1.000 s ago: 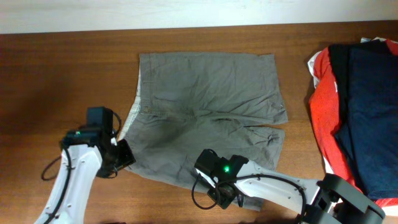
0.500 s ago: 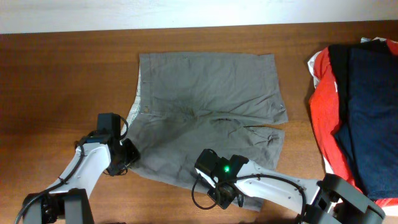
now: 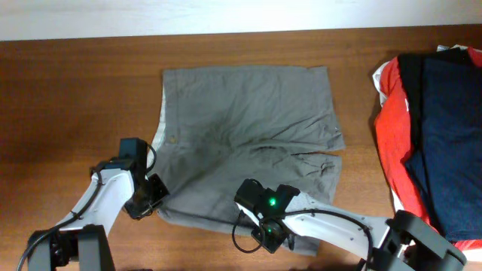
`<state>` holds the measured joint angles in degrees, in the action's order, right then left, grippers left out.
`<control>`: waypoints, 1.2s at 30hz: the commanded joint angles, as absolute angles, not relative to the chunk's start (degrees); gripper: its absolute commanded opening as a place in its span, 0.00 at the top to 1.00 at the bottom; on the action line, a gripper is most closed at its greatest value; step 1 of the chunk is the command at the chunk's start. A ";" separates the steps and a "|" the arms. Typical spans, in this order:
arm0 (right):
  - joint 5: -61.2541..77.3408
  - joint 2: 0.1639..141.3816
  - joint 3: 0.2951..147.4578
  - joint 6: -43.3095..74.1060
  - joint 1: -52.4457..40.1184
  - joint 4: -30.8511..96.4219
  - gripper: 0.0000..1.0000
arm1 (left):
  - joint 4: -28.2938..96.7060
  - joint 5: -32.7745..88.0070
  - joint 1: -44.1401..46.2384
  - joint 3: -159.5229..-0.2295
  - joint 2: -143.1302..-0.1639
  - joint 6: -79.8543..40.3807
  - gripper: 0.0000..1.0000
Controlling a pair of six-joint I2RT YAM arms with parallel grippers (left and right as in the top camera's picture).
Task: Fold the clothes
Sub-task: 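Move the right gripper to the lower right leg of the shorts, then grasp the bottom leg hems with both grippers and fold them upward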
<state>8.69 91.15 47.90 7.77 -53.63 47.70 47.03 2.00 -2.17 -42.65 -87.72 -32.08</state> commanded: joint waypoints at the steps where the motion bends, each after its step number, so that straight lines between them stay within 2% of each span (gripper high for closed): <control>1: 8.36 88.16 57.60 7.99 -53.56 54.22 0.96 | 57.56 -0.21 -2.52 -52.93 -85.06 -25.78 0.99; 7: 1.83 87.07 71.68 5.85 -51.70 68.20 0.96 | 64.77 -0.10 -2.52 -57.93 -68.71 -24.10 0.99; 10: 1.74 87.07 76.82 0.05 -40.58 70.13 0.96 | 63.77 0.05 -2.52 -65.30 -68.47 -23.88 0.99; 12: 4.21 87.09 78.43 -9.13 -30.22 69.43 0.96 | 57.65 1.39 -2.52 -66.48 -71.50 -24.32 0.99; 16: 9.13 87.09 82.19 -18.09 -19.99 60.62 0.96 | 45.67 6.09 -2.52 -66.61 -76.31 -24.82 0.99; 19: 10.79 87.35 83.66 -27.77 -18.31 50.04 0.96 | 37.26 8.03 -2.52 -66.70 -78.00 -24.80 0.99; 20: 10.76 89.06 83.64 -33.23 -18.28 44.86 0.96 | 30.74 9.13 -2.35 -66.70 -80.79 -24.82 0.99; 24: 9.67 96.82 83.64 -37.45 -18.24 39.86 0.96 | 19.53 10.33 -1.13 -66.70 -90.74 -25.21 0.99; 27: 8.19 105.75 83.64 -37.52 -16.78 27.03 0.96 | 6.72 10.31 -0.51 -66.70 -97.97 -25.19 0.99; 30: 8.67 107.92 83.64 -37.50 -14.48 20.21 0.96 | 0.12 10.07 0.45 -66.70 -102.56 -25.17 0.99; 34: 8.84 114.43 83.64 -37.71 -13.37 14.52 0.96 | -11.86 10.04 2.74 -66.70 -116.46 -25.19 0.99; 36: 8.84 119.07 83.64 -37.71 -13.37 8.01 0.96 | -14.15 5.15 2.74 -66.70 -118.78 -25.17 0.99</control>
<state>8.93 115.66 82.98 -37.69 -13.85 11.88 -12.75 9.89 2.79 -66.30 -117.23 -25.10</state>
